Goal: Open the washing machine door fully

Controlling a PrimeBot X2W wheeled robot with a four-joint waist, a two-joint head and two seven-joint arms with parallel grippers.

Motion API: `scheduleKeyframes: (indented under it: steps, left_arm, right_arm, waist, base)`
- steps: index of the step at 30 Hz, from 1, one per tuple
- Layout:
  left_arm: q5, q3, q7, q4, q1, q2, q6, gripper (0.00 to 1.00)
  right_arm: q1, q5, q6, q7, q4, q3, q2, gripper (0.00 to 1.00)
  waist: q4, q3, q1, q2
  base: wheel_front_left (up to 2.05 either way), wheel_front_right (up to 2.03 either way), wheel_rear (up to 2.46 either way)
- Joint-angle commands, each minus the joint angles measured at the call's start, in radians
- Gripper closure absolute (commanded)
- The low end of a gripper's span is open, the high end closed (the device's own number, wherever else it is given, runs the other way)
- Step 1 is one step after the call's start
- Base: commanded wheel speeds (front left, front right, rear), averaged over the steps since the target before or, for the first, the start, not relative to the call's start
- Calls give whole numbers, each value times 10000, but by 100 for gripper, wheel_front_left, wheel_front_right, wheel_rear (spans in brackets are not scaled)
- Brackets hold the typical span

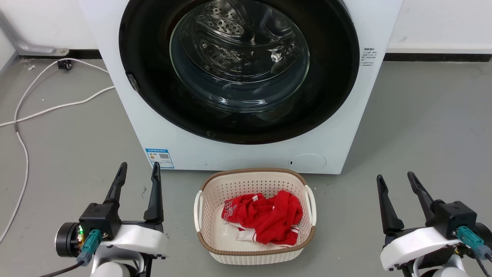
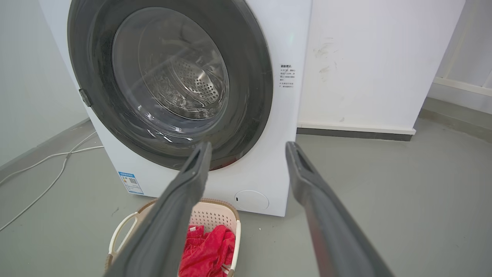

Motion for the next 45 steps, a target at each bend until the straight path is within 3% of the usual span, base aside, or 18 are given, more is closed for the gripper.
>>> scheduleKeyframes:
  steps: [1, 22, 45]
  left_arm:
    - [130, 22, -66, -101, 75, 7, 38, 0]
    - [1415, 245, -450, 52, 333, -287, -154, 0]
    - [1388, 593, -437, 385, 311, -602, -456, 0]
  right_arm:
    - [3, -156, -5, -62, -74, 18, -11, 0]
    - [43, -1178, -4, -372, 37, 90, -7, 0]
    - [84, -640, -4, -365, 228, 132, -5, 0]
  waist:
    - [3, -1, -1, 0]
    - [44, -32, -1, 0]
    - [62, -84, -1, 0]
  base:
    - [0, 0, 0]
    - [0, 0, 0]
    - [0, 0, 0]
